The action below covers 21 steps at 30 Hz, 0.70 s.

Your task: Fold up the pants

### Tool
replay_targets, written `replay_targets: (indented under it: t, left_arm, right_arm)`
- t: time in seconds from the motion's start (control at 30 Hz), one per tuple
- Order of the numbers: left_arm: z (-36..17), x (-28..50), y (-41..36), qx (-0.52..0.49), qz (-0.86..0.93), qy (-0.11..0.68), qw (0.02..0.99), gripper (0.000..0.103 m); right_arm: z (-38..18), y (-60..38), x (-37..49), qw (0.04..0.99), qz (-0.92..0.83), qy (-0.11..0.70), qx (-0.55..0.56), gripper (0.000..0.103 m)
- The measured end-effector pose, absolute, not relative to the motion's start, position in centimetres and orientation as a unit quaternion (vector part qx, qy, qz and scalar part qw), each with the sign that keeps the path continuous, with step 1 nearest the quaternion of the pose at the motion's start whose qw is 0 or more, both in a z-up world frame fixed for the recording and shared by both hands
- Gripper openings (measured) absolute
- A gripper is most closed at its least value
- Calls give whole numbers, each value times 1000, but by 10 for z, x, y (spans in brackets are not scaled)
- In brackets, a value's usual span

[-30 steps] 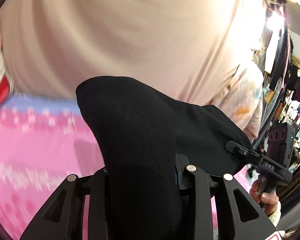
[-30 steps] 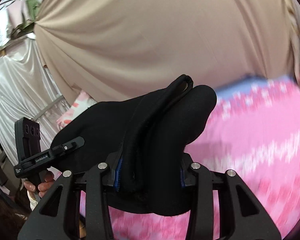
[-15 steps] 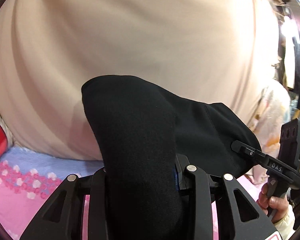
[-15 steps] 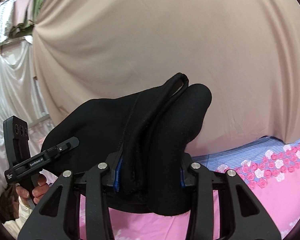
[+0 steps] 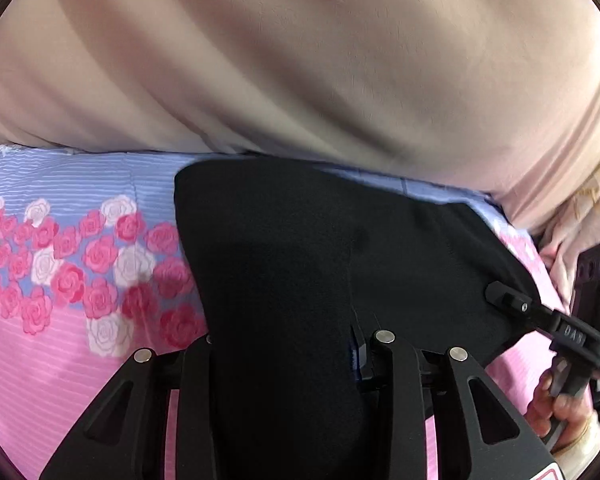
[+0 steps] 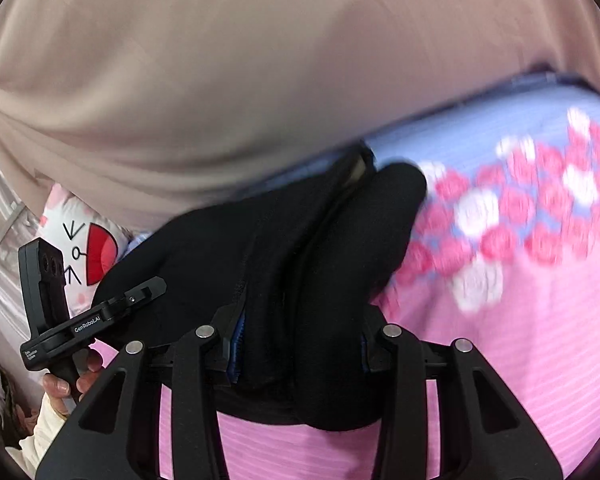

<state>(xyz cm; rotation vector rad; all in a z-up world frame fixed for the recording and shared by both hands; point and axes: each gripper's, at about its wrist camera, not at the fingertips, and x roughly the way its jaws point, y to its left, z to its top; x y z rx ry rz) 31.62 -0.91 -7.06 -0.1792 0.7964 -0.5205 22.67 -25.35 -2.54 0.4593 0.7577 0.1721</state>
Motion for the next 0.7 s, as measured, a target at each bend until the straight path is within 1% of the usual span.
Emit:
replay_targets:
  t: [0.07, 0.17, 0.2, 0.23, 0.27, 0.3, 0.33, 0.37, 0.43, 0.47, 0.53, 0.6, 0.67, 0.7]
  left_arm:
    - [-71, 312, -6, -86, -256, 381, 884, 32]
    - [-71, 307, -6, -87, -258, 382, 883, 34]
    - [-74, 307, -1, -87, -256, 389, 881, 43]
    - [-82, 312, 0, -84, -248, 406, 876, 60]
    - [-88, 315, 2, -82, -237, 416, 874, 67]
    - [-94, 317, 10, -90, -225, 417, 876, 83]
    - [-94, 310, 28, -116, -213, 415, 877, 84]
    - [-94, 308, 42, -134, -216, 416, 873, 83]
    - [-81, 287, 79, -170, -204, 414, 870, 83]
    - [-71, 276, 98, -179, -183, 406, 878, 83]
    - [-49, 263, 125, -193, -147, 380, 893, 83]
    - [-19, 262, 128, -208, -133, 348, 904, 83]
    - [8, 272, 104, -195, -138, 321, 916, 84]
    - [15, 282, 91, -187, -135, 320, 919, 87]
  right_arm:
    - [-25, -255, 223, 895, 87, 370, 233, 40]
    - [-26, -255, 222, 898, 84, 372, 222, 41]
    - [-35, -257, 225, 892, 76, 388, 219, 48]
    - [-42, -259, 231, 883, 73, 405, 225, 60]
    - [-49, -267, 231, 869, 81, 415, 255, 61]
    - [-47, -280, 225, 859, 87, 410, 293, 62]
    - [-42, -287, 218, 858, 81, 407, 302, 65]
    - [-35, -293, 206, 863, 72, 398, 303, 65]
    - [-10, -308, 169, 887, 31, 358, 291, 65]
    - [2, -311, 155, 897, 14, 344, 276, 62]
    - [31, -298, 142, 916, 8, 330, 230, 44]
    - [53, -267, 156, 924, 30, 328, 193, 40]
    - [64, -232, 187, 926, 68, 326, 178, 40]
    - [66, -211, 209, 927, 81, 328, 166, 40]
